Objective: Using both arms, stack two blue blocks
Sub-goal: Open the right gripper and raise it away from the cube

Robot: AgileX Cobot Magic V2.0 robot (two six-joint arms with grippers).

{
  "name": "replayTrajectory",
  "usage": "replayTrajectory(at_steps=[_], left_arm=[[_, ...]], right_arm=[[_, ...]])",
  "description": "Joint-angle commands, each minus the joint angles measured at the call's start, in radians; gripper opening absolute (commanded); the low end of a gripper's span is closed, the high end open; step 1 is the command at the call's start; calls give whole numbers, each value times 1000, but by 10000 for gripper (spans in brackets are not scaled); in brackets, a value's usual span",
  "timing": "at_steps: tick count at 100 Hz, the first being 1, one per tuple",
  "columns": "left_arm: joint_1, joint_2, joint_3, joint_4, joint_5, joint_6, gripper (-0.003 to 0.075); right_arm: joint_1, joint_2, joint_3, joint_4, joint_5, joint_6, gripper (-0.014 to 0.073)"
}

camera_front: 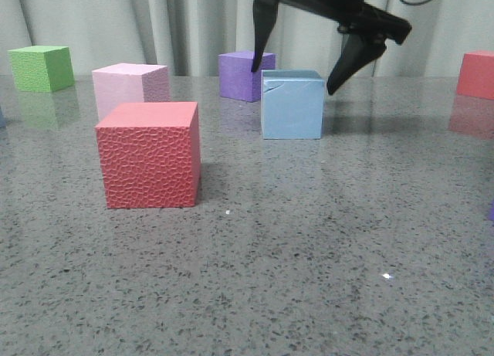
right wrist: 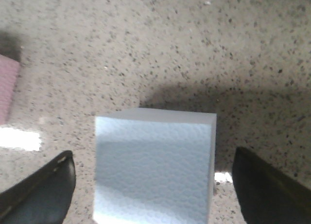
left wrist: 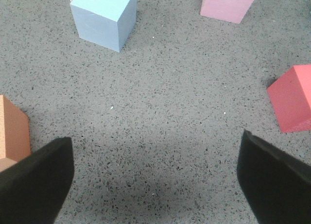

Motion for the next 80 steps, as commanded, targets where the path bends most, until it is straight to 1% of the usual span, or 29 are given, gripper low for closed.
replayTrajectory(at_steps=[1,14,22,36,48,62,80], left_arm=[[-8,5,-35,-14,-54,0,639],[-8,5,-35,-14,-54,0,639],[-8,5,-35,-14,-54,0,639],[-8,5,-35,-14,-54,0,639],[-8,5,-35,-14,-54,0,639],[-8,5,-35,-14,-54,0,639],[-8,5,-35,-14,-54,0,639]], right_arm=[[0,-56,-77,12,6,-39,647],[0,-56,-158,12,76,-83,647],[0,-58,-206,12,108,-149,647],[-10,-81,-241,11,124,-219,647],[-43,-119,-241,3,124,-250,647],[-102,-172,-241,-21,159,-295,647],[-193,-249,-230,-127,217,-317,647]])
